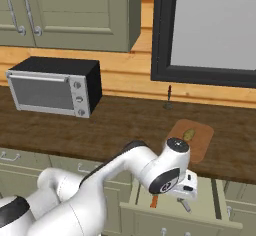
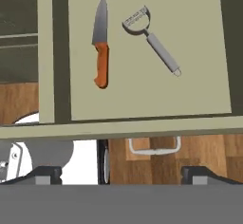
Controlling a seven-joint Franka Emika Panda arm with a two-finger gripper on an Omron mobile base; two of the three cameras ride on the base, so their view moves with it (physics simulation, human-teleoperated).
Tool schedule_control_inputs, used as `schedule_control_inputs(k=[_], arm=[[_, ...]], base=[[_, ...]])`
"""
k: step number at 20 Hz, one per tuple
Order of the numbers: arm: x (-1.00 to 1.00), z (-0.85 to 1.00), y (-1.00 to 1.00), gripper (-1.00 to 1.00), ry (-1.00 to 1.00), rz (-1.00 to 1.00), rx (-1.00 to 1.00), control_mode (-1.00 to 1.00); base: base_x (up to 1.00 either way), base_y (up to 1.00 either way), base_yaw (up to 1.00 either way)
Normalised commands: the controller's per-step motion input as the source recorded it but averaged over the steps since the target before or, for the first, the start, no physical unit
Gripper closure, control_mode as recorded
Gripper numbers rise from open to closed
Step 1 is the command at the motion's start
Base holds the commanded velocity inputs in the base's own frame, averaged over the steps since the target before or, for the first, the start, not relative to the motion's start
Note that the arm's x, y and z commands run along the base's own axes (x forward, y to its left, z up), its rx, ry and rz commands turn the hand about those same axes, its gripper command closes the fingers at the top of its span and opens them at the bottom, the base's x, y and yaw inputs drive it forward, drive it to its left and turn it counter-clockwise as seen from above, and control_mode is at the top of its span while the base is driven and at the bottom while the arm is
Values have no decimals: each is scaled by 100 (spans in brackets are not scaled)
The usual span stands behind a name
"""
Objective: Place the appropriate cutting tool for cutting the potato skin on the cutting board.
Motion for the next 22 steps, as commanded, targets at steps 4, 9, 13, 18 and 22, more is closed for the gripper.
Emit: schedule_control_inputs(k=[4,9,13,18,22], arm=[[38,-51,-44,-100,18,0,0,-100],[48,-64,-22,-100,17,0,0,-100],[47,-56,-25,-100,11,0,3,-100],[15,-59,-13,-100,5,0,3,-100],[0,-62,-6,-100,5,0,3,-100]], base=[[0,0,0],[0,0,0],[0,0,0],[0,0,0],[0,0,0]])
